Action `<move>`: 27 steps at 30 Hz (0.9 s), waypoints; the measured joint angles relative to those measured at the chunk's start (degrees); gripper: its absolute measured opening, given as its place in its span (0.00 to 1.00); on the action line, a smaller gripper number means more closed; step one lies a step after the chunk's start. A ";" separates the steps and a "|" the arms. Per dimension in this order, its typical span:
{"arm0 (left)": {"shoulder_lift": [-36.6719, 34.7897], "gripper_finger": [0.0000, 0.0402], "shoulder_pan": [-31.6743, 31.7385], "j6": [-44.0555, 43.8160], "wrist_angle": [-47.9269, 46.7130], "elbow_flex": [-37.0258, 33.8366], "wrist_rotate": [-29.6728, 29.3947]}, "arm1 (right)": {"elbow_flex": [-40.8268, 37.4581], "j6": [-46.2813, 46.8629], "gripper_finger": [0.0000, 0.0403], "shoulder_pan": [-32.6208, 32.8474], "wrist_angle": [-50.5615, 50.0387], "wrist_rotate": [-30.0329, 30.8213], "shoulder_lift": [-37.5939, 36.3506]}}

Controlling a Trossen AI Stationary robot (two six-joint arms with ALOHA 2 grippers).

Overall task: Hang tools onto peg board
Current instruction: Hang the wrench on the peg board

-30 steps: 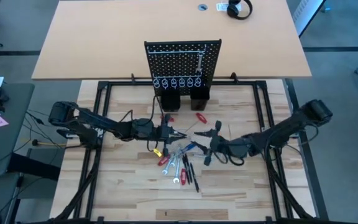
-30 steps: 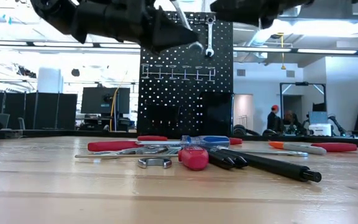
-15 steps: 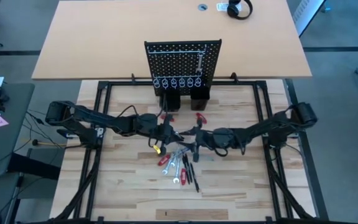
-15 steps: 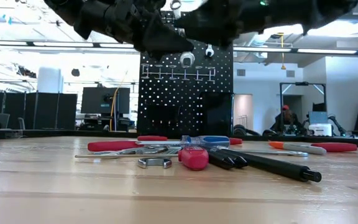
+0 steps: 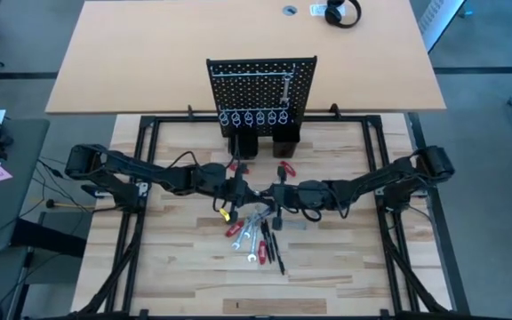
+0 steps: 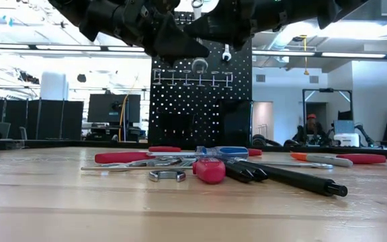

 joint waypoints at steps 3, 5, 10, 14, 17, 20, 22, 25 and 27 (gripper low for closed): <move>-0.01 0.00 -0.01 0.18 0.59 0.03 -0.14 | -0.03 -0.43 0.04 0.01 -0.94 0.29 -1.08; -0.09 0.03 -0.01 0.44 1.20 0.09 -0.20 | -0.09 -0.49 0.04 -0.26 -1.19 0.25 -2.10; 0.24 0.09 -0.21 1.67 3.40 0.00 -0.55 | -0.20 -0.69 0.04 -1.13 -1.36 0.14 -4.70; 0.24 0.07 -0.69 3.63 3.50 -0.01 -0.71 | -0.20 -0.93 0.04 -0.95 -1.43 0.04 -5.04; 0.26 0.02 -0.95 3.80 5.14 -0.72 -0.65 | -0.20 -1.10 0.04 -0.48 -1.06 0.08 -4.97; 0.28 0.01 -1.17 3.42 9.95 -2.70 -0.49 | -0.19 -1.35 0.04 -0.41 -0.58 0.15 -4.97; 0.28 0.01 -1.17 2.95 12.24 -3.75 -0.44 | -0.17 -2.03 0.05 -0.41 -0.08 0.15 -4.97; 0.28 0.01 -1.16 1.96 12.93 -4.11 -0.35 | -0.17 -2.60 0.10 -0.43 0.00 0.21 -4.97; 0.25 0.01 -1.19 1.94 12.93 -4.15 -0.03 | -0.17 -2.32 0.16 -0.44 -0.46 0.24 -5.25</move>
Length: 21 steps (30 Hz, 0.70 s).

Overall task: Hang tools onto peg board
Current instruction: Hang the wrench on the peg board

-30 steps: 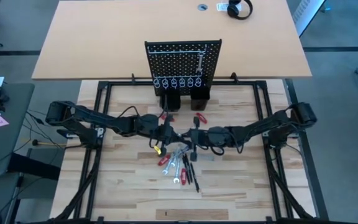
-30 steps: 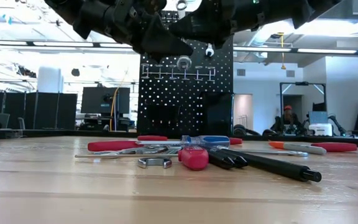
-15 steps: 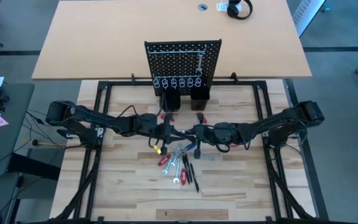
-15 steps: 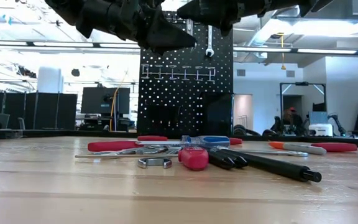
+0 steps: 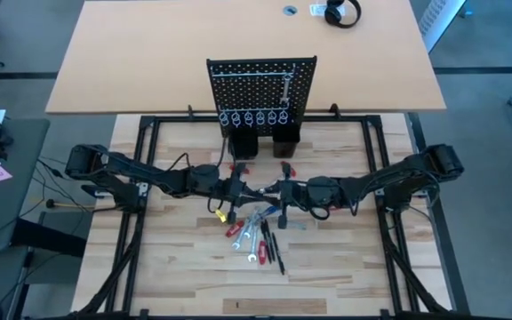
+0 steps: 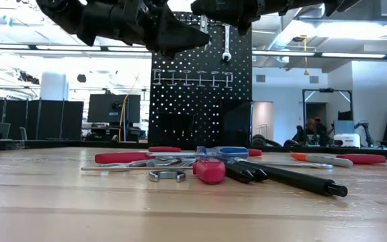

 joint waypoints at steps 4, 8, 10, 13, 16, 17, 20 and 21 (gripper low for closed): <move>-0.19 0.00 -0.08 -0.30 0.68 -0.04 0.05 | 0.08 0.49 0.34 0.09 -1.08 0.30 -0.51; -0.57 0.00 -0.16 -0.47 1.12 -0.04 0.17 | -0.13 -0.31 0.47 0.84 -1.31 0.41 0.27; -1.16 0.00 -0.17 -0.70 0.46 -0.05 0.15 | -0.24 -0.28 0.49 1.05 -1.29 0.40 0.83; -1.96 0.00 -0.16 -0.90 0.74 -0.04 0.11 | -0.26 -0.30 0.46 1.65 -1.37 0.41 0.93; -2.51 0.00 -0.28 -1.03 0.79 -0.04 0.10 | -0.24 -0.46 0.36 1.76 -0.86 0.57 0.86; -2.75 0.00 -0.29 -1.04 0.57 -0.04 0.06 | -0.24 -0.56 0.32 1.82 -0.72 0.60 0.86; -3.03 0.00 -0.39 -1.03 0.81 -0.04 0.04 | -0.24 -1.20 0.17 1.81 0.06 0.60 0.86; -3.03 0.00 -0.39 -1.02 0.82 -0.04 0.12 | -0.24 -1.22 0.12 1.82 0.06 0.71 0.82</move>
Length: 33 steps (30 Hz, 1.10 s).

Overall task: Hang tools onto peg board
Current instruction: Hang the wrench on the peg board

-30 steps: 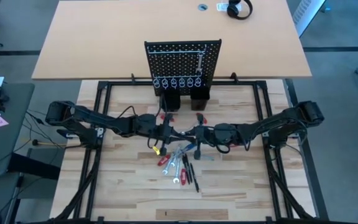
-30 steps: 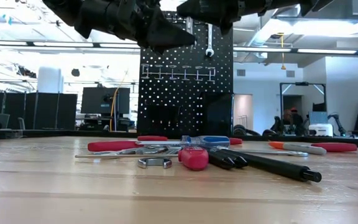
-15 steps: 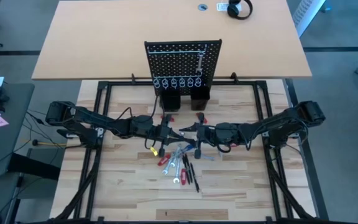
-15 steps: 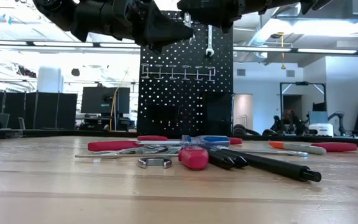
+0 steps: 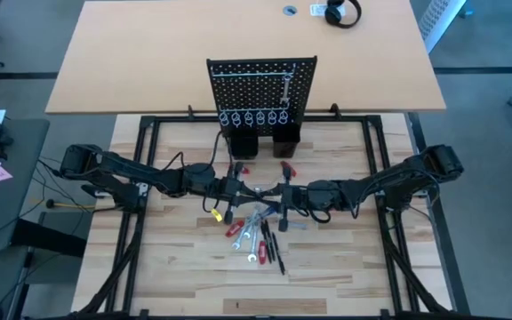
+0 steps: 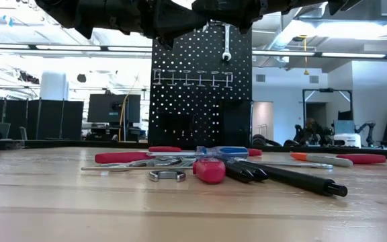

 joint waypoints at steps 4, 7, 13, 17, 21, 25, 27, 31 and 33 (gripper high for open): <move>0.00 0.00 -0.01 -0.57 -0.21 -0.02 -0.17 | -0.02 -0.17 0.04 0.00 0.39 0.91 0.00; -0.04 0.03 0.39 -0.95 -1.51 0.21 -0.49 | -0.04 -0.15 0.05 -0.74 -0.95 1.66 -1.45; 0.10 0.14 2.35 -2.39 -8.24 -0.09 -0.59 | 2.06 -0.26 0.04 -7.44 -7.57 1.27 -9.84; -0.02 0.18 3.50 -2.41 -10.21 -0.04 -0.42 | 2.75 3.00 0.04 -16.73 -10.38 -9.05 -15.30; 0.11 0.18 3.47 -2.40 -9.87 0.00 -0.36 | 5.09 11.33 0.04 -28.13 -14.39 -24.03 -17.39; 0.01 0.19 3.57 -2.39 -8.75 0.00 -0.56 | 7.50 15.23 0.04 -35.93 -16.72 -32.26 -15.31; 0.07 0.19 3.56 -2.37 -8.97 0.00 -0.72 | 9.30 16.76 0.04 -37.95 -16.90 -35.81 -13.50; 0.07 0.19 3.52 -2.15 -8.63 0.00 -0.63 | 13.38 19.34 0.04 -41.52 -17.12 -43.68 -9.88; 0.07 0.19 3.53 -2.16 -8.66 0.00 -0.75 | 15.04 19.57 0.04 -42.54 -19.29 -45.12 -8.19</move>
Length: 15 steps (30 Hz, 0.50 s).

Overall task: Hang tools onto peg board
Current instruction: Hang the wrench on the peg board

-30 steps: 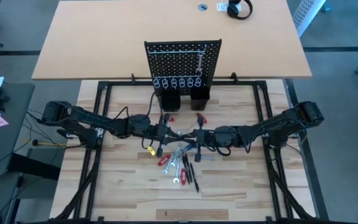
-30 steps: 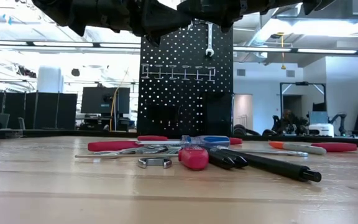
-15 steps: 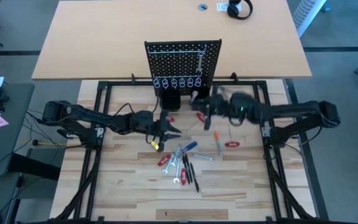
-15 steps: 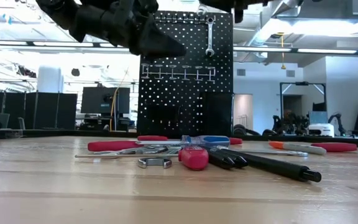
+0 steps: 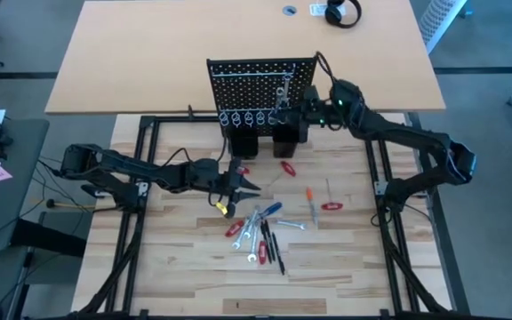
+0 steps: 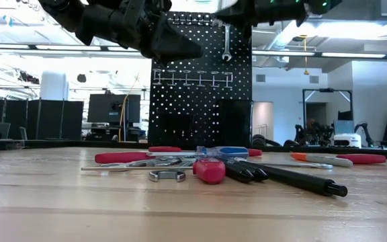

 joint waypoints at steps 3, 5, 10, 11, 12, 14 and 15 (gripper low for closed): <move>-0.02 0.19 -0.01 -0.06 -0.13 0.01 -0.03 | 2.19 0.04 0.04 -0.93 -2.65 -0.38 2.02; -0.02 0.19 -0.03 -0.15 -0.53 0.00 0.01 | 3.40 0.03 0.04 -1.42 -3.75 -0.59 2.58; -0.01 0.19 -0.03 -0.22 -0.55 0.00 0.01 | 3.82 0.50 0.04 -2.93 -5.22 -0.67 3.12; -0.02 0.19 -0.03 -0.31 -0.53 0.00 0.01 | 3.82 0.64 0.04 -3.17 -5.11 -0.64 3.12; -0.02 0.19 -0.03 -0.39 -0.53 0.00 0.01 | 3.82 1.19 0.04 -3.41 -4.86 -0.65 3.11; -0.02 0.19 -0.03 -0.39 -0.51 0.00 0.01 | 3.82 1.70 0.04 -3.97 -4.77 -0.82 3.01; -0.02 0.19 -0.03 -0.41 -0.48 0.00 0.01 | 3.82 1.88 0.04 -4.27 -4.89 -0.84 3.01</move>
